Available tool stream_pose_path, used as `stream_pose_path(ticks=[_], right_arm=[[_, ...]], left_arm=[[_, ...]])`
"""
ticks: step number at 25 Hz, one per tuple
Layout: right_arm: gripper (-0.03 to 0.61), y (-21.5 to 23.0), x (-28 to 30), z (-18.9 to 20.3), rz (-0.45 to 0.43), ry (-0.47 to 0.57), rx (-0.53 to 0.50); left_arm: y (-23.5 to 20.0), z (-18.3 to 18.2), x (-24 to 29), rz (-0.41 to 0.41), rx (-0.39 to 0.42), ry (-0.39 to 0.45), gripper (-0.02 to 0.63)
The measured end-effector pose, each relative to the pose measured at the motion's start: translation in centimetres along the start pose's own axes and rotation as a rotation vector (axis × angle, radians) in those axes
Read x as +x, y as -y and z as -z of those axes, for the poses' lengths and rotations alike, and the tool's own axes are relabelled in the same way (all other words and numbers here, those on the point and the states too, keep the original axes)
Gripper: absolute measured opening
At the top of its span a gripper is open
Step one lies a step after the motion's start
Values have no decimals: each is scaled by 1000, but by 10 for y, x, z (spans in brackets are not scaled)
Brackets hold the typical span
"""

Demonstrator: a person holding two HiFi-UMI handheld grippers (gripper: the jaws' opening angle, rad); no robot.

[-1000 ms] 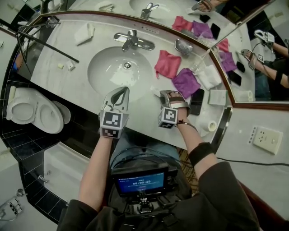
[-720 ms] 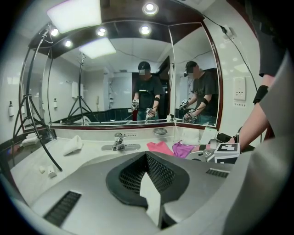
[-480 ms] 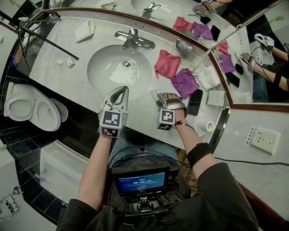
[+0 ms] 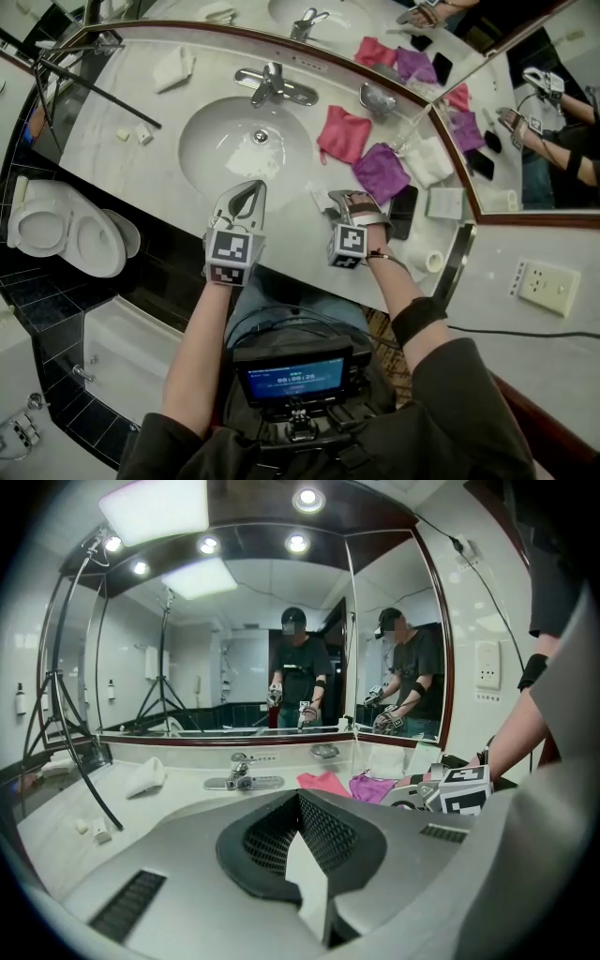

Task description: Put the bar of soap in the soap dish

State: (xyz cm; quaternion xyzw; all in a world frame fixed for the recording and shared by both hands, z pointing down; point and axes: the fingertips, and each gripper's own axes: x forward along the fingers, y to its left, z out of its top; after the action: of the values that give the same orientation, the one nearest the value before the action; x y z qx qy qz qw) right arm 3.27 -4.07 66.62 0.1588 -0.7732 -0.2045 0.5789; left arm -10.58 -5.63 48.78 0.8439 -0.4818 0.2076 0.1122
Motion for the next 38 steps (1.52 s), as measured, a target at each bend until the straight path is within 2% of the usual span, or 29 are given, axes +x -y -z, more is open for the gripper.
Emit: stream_pose_path(ticks=[2,5,10,12,19,27,34,38], right_arm=[[215,4,-4,-1,-10,-1,7],[158,14,-11,-3,-12,2,44],[31,45,-31,-5,47,21,160],[17,58,-41,-3,62,39,268],[17,96,-78,23,111,136,822],[17,116,-122,71,213,318,1353],[17,116,-150,101,307,377,1537],[17,113,-157,111,335,383,1574]], left_arm=[[0,-1,0,3,2,0,0],[0,-3,0,9,6,3,0],[-2,-10,0,20,21,10,0],[-3,-14,0,24,28,13,0],[-5,-24,0,43,45,25,0],[-6,-30,3,66,27,28,0],[-9,-36,8,93,-1,33,0],[-6,-40,10,123,-11,42,0]])
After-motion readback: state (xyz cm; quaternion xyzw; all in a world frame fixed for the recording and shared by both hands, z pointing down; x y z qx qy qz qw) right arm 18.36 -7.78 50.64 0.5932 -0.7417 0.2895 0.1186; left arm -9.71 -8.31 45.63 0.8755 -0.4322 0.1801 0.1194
